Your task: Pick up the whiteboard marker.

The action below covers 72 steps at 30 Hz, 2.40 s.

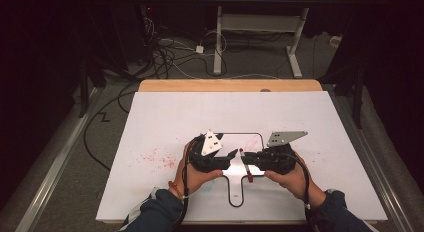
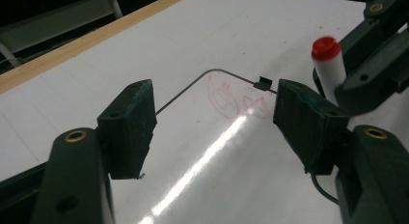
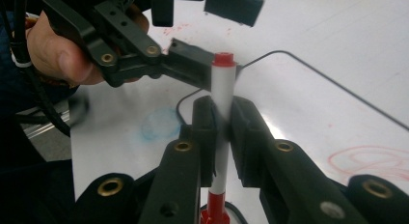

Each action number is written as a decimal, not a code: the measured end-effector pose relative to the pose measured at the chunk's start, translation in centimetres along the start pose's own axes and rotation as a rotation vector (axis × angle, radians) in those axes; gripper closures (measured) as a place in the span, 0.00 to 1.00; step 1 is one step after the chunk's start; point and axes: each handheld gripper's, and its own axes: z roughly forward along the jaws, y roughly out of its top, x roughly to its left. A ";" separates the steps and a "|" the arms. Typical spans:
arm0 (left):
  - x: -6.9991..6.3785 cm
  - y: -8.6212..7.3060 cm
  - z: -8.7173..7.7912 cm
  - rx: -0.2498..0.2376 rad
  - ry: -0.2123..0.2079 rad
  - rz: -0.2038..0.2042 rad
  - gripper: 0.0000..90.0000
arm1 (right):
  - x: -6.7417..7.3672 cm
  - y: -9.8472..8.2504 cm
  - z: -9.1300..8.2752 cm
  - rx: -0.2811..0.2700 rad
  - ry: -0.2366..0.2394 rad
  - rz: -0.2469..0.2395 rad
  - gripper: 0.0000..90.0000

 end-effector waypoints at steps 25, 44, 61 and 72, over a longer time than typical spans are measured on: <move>-3.8 -3.8 0.2 0.128 -0.146 0.030 0.29 | 1.1 0.4 -2.0 -0.192 -0.110 -0.038 0.91; -1.4 -3.2 -1.4 0.094 -0.110 0.041 0.25 | -0.3 0.1 -2.3 -0.207 -0.161 -0.050 0.91; -4.3 -1.8 3.2 0.053 -0.195 -0.056 0.71 | 0.8 -0.1 -2.3 -0.240 -0.169 -0.056 0.91; -4.4 -1.4 3.7 0.036 -0.202 -0.055 0.87 | 0.8 -0.3 -3.2 -0.247 -0.200 -0.048 0.90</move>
